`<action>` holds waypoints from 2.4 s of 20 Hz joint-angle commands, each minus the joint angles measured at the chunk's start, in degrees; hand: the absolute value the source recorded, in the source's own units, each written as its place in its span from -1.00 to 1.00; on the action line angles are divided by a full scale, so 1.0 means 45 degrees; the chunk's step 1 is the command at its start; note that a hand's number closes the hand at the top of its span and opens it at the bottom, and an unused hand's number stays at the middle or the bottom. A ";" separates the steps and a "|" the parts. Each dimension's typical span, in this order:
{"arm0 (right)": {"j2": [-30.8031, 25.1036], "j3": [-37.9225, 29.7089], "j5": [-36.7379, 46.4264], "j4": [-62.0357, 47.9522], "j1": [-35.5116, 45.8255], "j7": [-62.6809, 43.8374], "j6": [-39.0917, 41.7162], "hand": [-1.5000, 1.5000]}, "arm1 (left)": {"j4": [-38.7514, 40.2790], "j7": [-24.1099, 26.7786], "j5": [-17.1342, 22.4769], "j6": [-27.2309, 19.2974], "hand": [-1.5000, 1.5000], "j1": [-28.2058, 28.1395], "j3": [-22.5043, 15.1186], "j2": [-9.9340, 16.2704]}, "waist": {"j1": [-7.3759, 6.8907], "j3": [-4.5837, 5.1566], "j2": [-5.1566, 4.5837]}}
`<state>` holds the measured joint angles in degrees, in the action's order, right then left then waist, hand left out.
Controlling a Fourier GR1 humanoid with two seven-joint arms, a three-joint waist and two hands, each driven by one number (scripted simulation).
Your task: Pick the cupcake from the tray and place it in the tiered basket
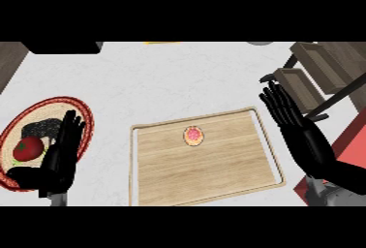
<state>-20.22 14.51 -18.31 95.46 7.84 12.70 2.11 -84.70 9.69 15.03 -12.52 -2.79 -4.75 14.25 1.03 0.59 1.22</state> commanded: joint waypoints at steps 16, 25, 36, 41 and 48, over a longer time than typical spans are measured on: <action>-0.0132 0.0131 0.3870 -0.0862 0.1589 -0.7248 -0.5276 -1.00 | 0.0742 -0.2417 -0.3204 -0.0367 0.00 0.2507 -0.0186 0.2172 | -0.0117 -0.0118 -0.0244; -0.2706 0.2368 0.3604 -0.0115 0.5035 -1.2435 0.0190 -1.00 | 0.0908 -0.2608 -0.3206 -0.0039 0.00 0.2862 -0.0308 0.2242 | -0.0291 -0.0085 -0.0267; 0.0776 0.2825 0.4218 -0.3480 0.8848 -1.6466 0.1224 -1.00 | 0.0905 -0.2621 -0.3670 -0.0097 0.00 0.2776 -0.0079 0.1743 | -0.0405 -0.0121 -0.0291; 0.1035 0.2534 0.3898 -0.4497 0.8972 -1.6886 0.2141 -1.00 | -0.0389 -0.3308 -0.3785 0.0089 0.00 0.2097 -0.0233 0.1787 | -0.0450 -0.0131 -0.0257; 0.1253 0.3014 0.4524 -0.4677 0.8517 -1.7085 0.2776 -1.00 | -0.0437 -0.2900 -0.4109 0.0080 0.00 0.1713 -0.0054 0.1528 | -0.0337 -0.0129 -0.0241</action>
<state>-14.91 27.96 1.66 74.77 46.44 -59.08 10.41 -83.42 -3.61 -2.08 -11.40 8.30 -4.28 22.00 -0.46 0.02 0.02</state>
